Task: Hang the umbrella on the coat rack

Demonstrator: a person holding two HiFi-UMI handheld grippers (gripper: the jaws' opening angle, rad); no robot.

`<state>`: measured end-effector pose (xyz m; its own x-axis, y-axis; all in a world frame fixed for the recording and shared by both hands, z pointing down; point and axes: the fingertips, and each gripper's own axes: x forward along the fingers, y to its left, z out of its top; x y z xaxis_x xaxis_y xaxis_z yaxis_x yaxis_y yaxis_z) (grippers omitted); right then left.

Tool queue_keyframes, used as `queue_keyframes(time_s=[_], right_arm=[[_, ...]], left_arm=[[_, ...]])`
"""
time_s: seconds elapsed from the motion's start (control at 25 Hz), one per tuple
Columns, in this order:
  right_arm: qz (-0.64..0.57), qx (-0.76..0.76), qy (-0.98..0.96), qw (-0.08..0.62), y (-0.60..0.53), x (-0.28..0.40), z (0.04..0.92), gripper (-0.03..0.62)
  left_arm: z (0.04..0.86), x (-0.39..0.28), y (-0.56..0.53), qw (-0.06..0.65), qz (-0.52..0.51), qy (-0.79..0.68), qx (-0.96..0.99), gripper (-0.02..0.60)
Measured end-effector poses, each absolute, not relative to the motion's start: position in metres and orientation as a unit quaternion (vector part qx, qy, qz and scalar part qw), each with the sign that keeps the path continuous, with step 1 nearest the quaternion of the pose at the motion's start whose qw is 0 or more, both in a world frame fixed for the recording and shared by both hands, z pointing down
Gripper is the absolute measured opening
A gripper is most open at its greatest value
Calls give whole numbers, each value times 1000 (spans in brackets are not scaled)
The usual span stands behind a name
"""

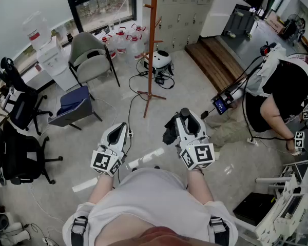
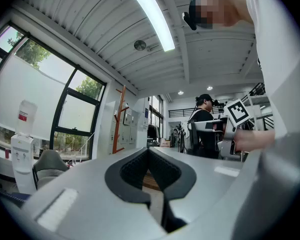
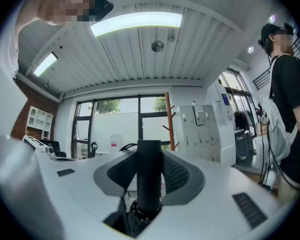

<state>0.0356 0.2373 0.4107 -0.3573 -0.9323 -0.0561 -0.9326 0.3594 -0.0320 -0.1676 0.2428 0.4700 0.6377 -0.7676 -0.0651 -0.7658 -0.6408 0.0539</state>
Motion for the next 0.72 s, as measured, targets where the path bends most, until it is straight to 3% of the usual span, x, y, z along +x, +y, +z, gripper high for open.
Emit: queue_keyframes(time_s=[0.72], right_arm=[[-3,-558,829,34,232,42,413,152]], left_arm=[[474,-156,244,11,-34,-424,905,9]])
